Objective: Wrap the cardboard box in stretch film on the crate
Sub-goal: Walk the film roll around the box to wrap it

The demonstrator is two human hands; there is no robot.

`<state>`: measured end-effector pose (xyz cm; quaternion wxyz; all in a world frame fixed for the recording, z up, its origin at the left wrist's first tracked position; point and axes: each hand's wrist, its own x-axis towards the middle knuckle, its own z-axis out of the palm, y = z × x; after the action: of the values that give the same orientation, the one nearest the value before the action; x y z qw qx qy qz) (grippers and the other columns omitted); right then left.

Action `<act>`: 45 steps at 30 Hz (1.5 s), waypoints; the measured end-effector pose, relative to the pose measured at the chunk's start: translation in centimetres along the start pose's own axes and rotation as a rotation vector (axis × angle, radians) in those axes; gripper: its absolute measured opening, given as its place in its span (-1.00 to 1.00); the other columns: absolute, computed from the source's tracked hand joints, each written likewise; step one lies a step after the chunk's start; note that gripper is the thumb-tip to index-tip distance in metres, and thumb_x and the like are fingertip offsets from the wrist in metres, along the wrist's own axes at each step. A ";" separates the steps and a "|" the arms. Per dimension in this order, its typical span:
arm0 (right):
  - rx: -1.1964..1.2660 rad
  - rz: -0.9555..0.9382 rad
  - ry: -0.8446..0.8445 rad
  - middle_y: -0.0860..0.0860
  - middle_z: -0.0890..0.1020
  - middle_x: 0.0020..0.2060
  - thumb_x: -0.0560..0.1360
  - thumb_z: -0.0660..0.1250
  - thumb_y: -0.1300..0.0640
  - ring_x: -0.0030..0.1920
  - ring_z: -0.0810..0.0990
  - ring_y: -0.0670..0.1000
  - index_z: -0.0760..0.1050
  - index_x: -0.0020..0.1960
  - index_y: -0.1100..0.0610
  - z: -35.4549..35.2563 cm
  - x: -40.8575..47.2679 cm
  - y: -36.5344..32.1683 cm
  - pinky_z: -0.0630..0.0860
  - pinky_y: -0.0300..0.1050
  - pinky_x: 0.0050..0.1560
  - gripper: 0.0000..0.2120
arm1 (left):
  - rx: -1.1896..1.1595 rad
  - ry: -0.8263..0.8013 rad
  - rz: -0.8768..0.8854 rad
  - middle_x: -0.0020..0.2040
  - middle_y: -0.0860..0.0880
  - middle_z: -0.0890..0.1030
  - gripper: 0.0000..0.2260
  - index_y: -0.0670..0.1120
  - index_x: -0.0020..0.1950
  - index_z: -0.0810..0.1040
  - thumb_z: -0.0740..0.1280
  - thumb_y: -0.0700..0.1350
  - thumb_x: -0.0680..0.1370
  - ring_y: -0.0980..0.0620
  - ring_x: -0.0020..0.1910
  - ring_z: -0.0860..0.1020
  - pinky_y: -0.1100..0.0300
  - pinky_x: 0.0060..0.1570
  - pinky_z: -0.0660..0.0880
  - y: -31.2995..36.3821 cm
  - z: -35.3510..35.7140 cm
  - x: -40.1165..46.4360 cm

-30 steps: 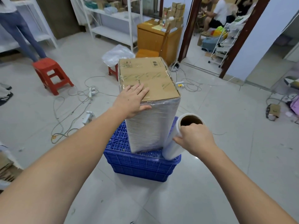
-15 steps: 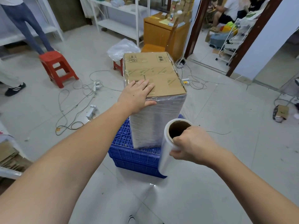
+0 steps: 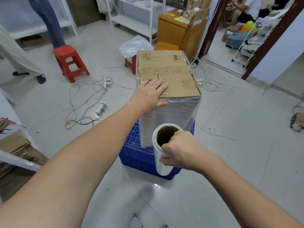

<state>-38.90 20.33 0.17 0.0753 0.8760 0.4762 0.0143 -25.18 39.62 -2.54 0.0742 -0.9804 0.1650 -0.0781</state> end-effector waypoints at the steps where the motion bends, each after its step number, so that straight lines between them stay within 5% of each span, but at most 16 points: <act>1: -0.002 -0.020 0.007 -0.11 0.12 -0.60 0.21 0.52 -0.12 -0.55 0.18 0.00 0.15 -0.46 0.02 0.1 0.2 -0.1 0.01 -0.28 -0.43 -0.46 | -0.001 -0.002 0.001 0.68 -0.05 0.13 -0.23 0.05 0.68 0.05 -0.04 0.46 0.59 -0.07 0.65 0.12 -0.08 0.61 0.06 0.1 0.0 0.0; 13: 0.076 -0.034 -0.011 -0.03 0.53 -0.47 0.45 0.35 -0.09 -0.42 0.49 0.02 0.56 -0.32 0.08 1.3 0.1 -0.7 0.56 -0.12 -0.26 -0.72 | -0.027 -0.010 -0.012 0.69 -0.04 0.11 -0.24 0.06 0.68 0.05 -0.01 0.45 0.60 -0.06 0.65 0.10 -0.07 0.62 0.05 0.5 -0.3 -0.1; 16: 0.114 -0.021 -0.025 -0.03 0.50 -0.49 0.45 0.35 -0.08 -0.44 0.39 0.01 0.54 -0.33 0.07 1.3 0.6 -0.8 0.55 -0.12 -0.26 -0.72 | -0.022 -0.006 -0.012 0.69 -0.04 0.12 -0.25 0.07 0.68 0.06 0.00 0.45 0.60 -0.06 0.65 0.11 -0.07 0.61 0.05 0.7 -0.2 -0.1; 19: 0.099 -0.022 -0.018 -0.01 0.59 -0.36 0.54 0.20 -0.08 -0.31 0.53 0.05 0.55 -0.20 0.09 1.1 0.7 -0.9 0.51 -0.09 -0.11 -0.70 | -0.030 0.002 -0.013 0.68 -0.03 0.14 -0.26 0.07 0.68 0.08 0.03 0.44 0.61 -0.05 0.65 0.12 -0.07 0.61 0.06 0.6 -0.1 0.0; 24: 0.081 -0.038 -0.057 -0.03 0.53 -0.49 0.44 0.31 -0.05 -0.45 0.44 0.04 0.45 -0.34 0.07 1.2 0.9 -1.2 0.49 -0.10 -0.21 -0.74 | -0.031 0.014 -0.020 0.68 -0.03 0.16 -0.26 0.07 0.67 0.10 0.05 0.44 0.60 -0.05 0.64 0.14 -0.06 0.61 0.06 0.4 0.2 -0.1; 32: 0.062 -0.031 -0.055 0.03 0.66 -0.11 0.54 0.28 -0.20 -0.09 0.59 0.07 0.52 0.09 0.12 0.6 0.5 -1.5 0.44 -0.06 0.07 -0.61 | -0.041 0.025 -0.021 0.68 -0.02 0.16 -0.25 0.07 0.67 0.11 0.02 0.46 0.59 -0.04 0.64 0.15 -0.04 0.61 0.06 0.3 0.1 -0.3; 38: 0.021 0.157 -0.161 0.07 0.65 -0.16 0.53 0.35 0.10 -0.22 0.58 0.13 0.31 0.30 0.18 -0.3 0.7 -3.9 0.57 0.01 -0.15 -0.59 | -0.049 0.050 -0.002 0.67 -0.04 0.17 -0.22 0.04 0.68 0.12 0.00 0.47 0.59 -0.05 0.63 0.15 -0.06 0.61 0.07 -0.2 0.2 -0.5; 41: -0.028 0.307 -0.229 0.09 0.64 -0.13 0.50 0.31 0.25 -0.24 0.54 0.14 0.23 0.34 0.22 -0.2 1.0 -5.6 0.38 -0.02 -0.22 -0.53 | -0.067 0.071 0.008 0.67 -0.06 0.19 -0.21 0.02 0.67 0.12 -0.02 0.48 0.58 -0.07 0.63 0.16 -0.08 0.60 0.08 -0.7 0.5 -0.4; 45: 0.064 0.666 -0.217 0.01 0.55 -0.28 0.57 0.20 -0.24 -0.35 0.47 0.07 0.37 0.07 0.14 -0.6 3.3 -7.8 0.25 -0.11 -0.41 -0.59 | -0.093 0.078 0.046 0.67 -0.08 0.17 -0.22 0.01 0.67 0.11 0.00 0.46 0.60 -0.09 0.64 0.14 -0.11 0.60 0.07 -0.9 1.0 -0.2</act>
<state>-43.68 27.35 -0.52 0.0893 0.9816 0.1537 -0.0703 -24.94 40.65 -3.35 0.0237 -0.9750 0.1936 -0.1065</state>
